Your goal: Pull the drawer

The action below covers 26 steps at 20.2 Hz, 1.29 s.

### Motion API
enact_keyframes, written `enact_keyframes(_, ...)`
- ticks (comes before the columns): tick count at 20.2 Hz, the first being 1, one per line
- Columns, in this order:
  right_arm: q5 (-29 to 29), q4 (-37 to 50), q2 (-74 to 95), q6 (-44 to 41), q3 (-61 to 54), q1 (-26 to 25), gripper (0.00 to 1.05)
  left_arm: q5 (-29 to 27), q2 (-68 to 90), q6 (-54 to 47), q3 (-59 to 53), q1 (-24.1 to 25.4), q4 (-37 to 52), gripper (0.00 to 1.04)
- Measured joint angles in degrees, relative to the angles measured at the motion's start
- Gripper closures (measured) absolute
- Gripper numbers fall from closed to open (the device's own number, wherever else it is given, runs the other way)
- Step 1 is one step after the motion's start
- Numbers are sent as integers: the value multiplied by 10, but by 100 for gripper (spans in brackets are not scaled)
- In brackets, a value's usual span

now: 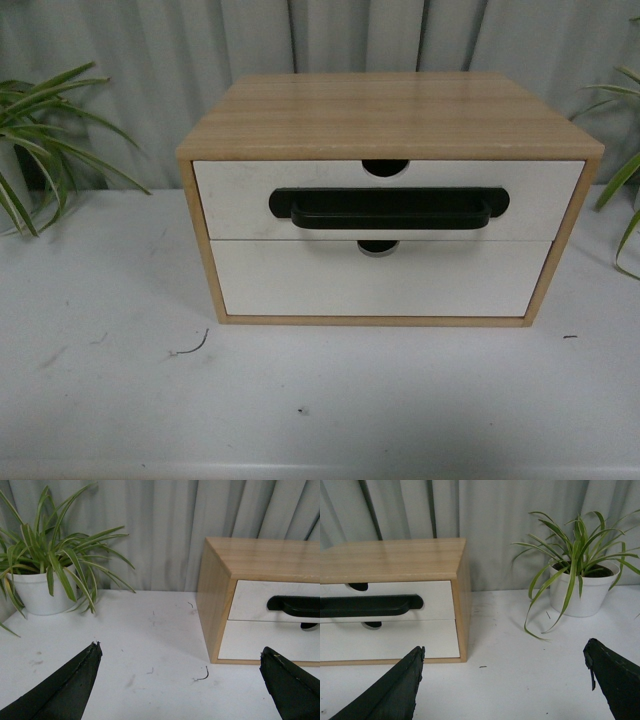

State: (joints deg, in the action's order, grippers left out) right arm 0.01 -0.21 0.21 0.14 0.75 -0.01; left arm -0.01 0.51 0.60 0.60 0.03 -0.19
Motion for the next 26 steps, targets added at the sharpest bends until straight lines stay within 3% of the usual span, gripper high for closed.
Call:
enact_keyframes(24,0,0,0,0,0,0,6,0,0,0,0,0,0,7)
enact_keyframes(25,-9,-1,2,3,0,-3,6,0,0,0,0,0,0,7)
enact_keyframes(26,-83,53,59,35,3,-30,6,-58,21,26,23,-24,-64,7)
